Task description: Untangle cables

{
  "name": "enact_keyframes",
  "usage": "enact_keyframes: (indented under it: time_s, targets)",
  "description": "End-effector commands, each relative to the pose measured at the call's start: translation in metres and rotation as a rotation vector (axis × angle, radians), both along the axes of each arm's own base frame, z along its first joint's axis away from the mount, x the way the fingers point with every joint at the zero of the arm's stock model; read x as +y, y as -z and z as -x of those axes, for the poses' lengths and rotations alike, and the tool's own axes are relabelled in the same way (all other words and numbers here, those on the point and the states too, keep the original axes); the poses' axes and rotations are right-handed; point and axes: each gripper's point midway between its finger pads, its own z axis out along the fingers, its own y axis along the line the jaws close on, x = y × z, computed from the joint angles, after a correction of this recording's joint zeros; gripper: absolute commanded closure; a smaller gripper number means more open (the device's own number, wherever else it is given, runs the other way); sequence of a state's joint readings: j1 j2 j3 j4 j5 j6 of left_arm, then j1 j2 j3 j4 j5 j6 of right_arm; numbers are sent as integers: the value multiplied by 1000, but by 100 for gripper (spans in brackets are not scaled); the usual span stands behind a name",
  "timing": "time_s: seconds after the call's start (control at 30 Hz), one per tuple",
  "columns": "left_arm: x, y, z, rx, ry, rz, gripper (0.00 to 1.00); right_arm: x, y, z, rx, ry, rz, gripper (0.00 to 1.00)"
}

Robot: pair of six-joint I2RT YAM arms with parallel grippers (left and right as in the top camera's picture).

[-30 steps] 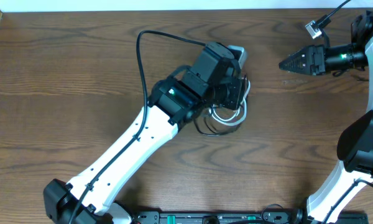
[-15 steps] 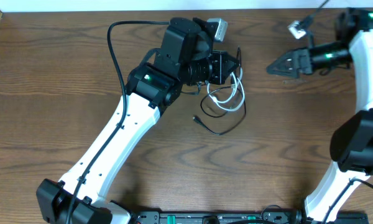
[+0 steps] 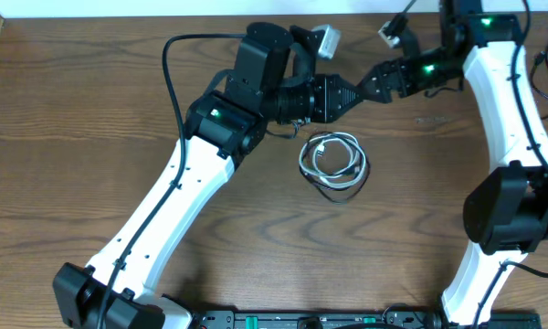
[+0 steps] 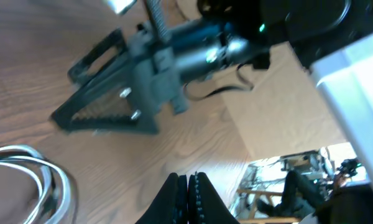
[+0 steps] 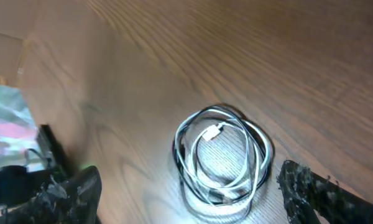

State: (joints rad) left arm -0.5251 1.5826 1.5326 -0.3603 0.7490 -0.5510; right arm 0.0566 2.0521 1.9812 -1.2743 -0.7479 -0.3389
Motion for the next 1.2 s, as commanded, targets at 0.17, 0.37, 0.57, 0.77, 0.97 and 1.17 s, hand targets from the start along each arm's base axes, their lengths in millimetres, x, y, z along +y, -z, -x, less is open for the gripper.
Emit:
enact_keyframes:
  time_s: [0.17, 0.37, 0.57, 0.77, 0.97, 1.17]
  targets:
    - [20, 13, -18, 38, -129, -65, 92, -39, 18, -11, 105, 333, 284, 10]
    - [59, 78, -25, 127, -284, -353, 78, -79, 26, -18, 162, 573, 404, 6]
    - [71, 134, -34, 124, -250, -553, 66, -83, 27, -18, 163, 580, 406, 3]
    - [68, 188, -41, 105, -116, -674, 65, -96, 30, -15, 161, 604, 483, 1]
    - [65, 243, -47, 104, -4, -759, 58, -97, 36, -10, 178, 590, 495, 1]
    - [61, 290, -54, 58, 104, -813, 58, -107, 55, 0, 215, 595, 567, 1]
